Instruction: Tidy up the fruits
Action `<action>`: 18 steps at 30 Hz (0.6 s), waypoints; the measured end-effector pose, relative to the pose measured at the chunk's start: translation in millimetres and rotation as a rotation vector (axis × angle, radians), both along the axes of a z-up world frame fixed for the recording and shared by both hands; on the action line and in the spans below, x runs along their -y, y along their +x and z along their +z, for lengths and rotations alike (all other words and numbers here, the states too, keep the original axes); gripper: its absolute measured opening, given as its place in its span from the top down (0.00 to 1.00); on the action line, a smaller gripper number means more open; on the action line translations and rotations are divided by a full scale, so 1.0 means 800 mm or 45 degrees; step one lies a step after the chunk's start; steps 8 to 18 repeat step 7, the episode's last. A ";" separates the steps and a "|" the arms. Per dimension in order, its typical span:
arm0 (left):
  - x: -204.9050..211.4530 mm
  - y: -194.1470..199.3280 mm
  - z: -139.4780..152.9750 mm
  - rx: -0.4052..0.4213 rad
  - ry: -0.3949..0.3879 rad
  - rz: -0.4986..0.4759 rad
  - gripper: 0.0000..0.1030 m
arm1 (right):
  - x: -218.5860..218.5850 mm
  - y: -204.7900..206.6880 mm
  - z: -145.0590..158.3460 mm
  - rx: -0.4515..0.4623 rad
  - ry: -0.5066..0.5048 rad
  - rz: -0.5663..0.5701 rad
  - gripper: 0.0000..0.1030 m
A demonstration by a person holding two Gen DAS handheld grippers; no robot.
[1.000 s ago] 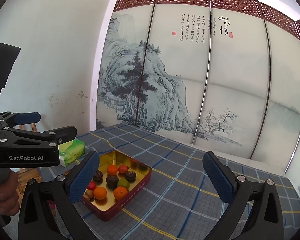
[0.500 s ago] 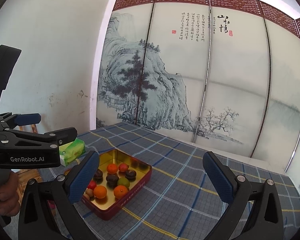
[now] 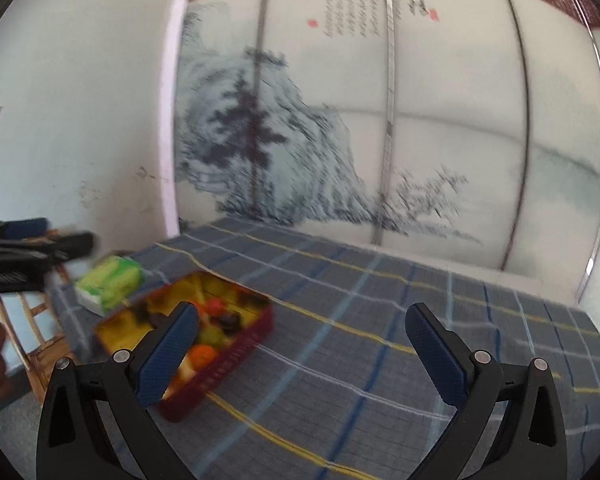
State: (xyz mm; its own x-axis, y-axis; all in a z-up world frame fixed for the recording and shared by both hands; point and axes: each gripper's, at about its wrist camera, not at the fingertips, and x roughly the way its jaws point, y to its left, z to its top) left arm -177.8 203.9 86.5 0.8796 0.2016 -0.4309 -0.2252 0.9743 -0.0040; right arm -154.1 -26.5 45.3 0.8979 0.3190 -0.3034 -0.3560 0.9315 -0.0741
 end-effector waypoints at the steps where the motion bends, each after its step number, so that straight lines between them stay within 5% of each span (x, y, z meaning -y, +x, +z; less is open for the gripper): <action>1: -0.001 0.006 0.002 -0.003 0.006 0.010 0.00 | 0.017 0.015 -0.007 -0.041 -0.010 -0.028 0.00; 7: 0.001 0.043 0.008 -0.070 0.026 0.031 0.00 | 0.132 0.113 -0.084 -0.353 -0.220 -0.272 0.00; 18: 0.001 0.043 0.008 -0.070 0.026 0.031 0.00 | 0.132 0.113 -0.084 -0.353 -0.220 -0.272 0.00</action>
